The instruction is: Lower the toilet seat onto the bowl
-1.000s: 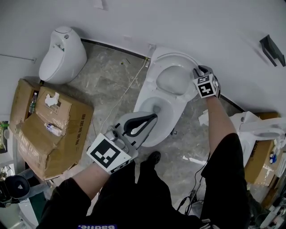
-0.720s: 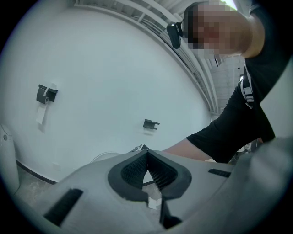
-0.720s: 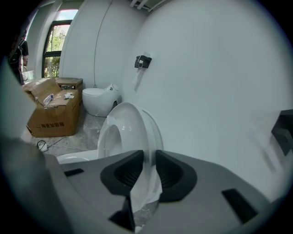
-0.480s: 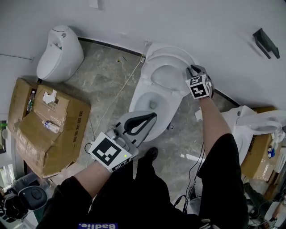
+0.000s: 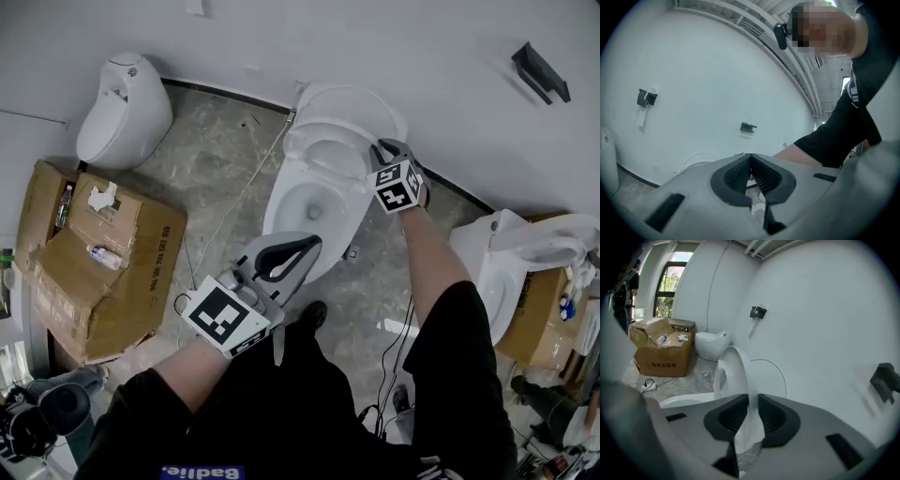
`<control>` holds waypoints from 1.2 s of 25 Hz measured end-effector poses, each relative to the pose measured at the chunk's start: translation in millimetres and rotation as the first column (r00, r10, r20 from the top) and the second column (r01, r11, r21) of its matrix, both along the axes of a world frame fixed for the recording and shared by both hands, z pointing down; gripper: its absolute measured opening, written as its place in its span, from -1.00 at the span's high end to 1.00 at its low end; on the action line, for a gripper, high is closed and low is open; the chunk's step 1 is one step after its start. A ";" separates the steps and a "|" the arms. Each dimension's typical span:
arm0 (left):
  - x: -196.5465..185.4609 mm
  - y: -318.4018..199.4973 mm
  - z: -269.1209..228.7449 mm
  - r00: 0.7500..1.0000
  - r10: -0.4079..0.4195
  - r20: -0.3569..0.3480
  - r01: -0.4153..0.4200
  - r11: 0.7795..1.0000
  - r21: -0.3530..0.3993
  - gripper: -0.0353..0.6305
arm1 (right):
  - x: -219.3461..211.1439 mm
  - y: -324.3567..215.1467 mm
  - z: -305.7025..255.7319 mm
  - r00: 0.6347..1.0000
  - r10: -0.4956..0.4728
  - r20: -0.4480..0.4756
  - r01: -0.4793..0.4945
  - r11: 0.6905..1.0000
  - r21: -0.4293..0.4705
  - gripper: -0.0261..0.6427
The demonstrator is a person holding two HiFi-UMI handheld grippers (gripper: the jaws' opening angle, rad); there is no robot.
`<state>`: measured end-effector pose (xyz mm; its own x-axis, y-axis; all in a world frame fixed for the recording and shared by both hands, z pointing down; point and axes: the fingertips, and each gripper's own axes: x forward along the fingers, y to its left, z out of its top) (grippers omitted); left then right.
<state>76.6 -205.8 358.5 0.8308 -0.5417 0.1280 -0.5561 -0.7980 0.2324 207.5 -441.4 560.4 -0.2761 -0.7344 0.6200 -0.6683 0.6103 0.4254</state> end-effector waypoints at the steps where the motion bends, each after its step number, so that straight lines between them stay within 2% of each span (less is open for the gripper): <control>1: 0.7 4.9 -0.1 1.000 -0.007 -0.001 0.007 1.000 0.000 0.85 | -1.6 5.4 0.1 1.000 -0.011 -0.003 0.011 1.000 0.004 0.67; 9: -5.8 42.2 2.3 0.998 -0.060 -0.027 0.059 0.998 -0.036 0.85 | -14.1 44.2 2.2 0.999 -0.030 -0.017 0.031 0.998 0.047 0.67; 16: -20.1 61.0 10.8 0.999 -0.025 -0.033 0.024 0.999 -0.038 0.85 | -20.3 69.7 4.5 0.998 -0.002 -0.056 0.006 0.997 0.077 0.67; 23: -58.3 81.5 10.5 0.998 0.010 -0.066 -0.013 0.999 -0.046 0.85 | -33.6 103.3 13.2 0.992 0.054 -0.112 -0.047 0.997 0.061 0.67; 30: -100.8 105.6 19.9 0.994 0.075 -0.083 -0.077 0.997 -0.021 0.85 | -44.2 144.8 27.7 0.977 0.156 -0.145 -0.148 0.987 0.066 0.67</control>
<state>-24.2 -100.2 378.4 0.8775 -0.4744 0.0699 -0.4725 -0.8305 0.2950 163.3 -296.6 588.1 -0.0665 -0.7943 0.6039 -0.6780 0.4800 0.5567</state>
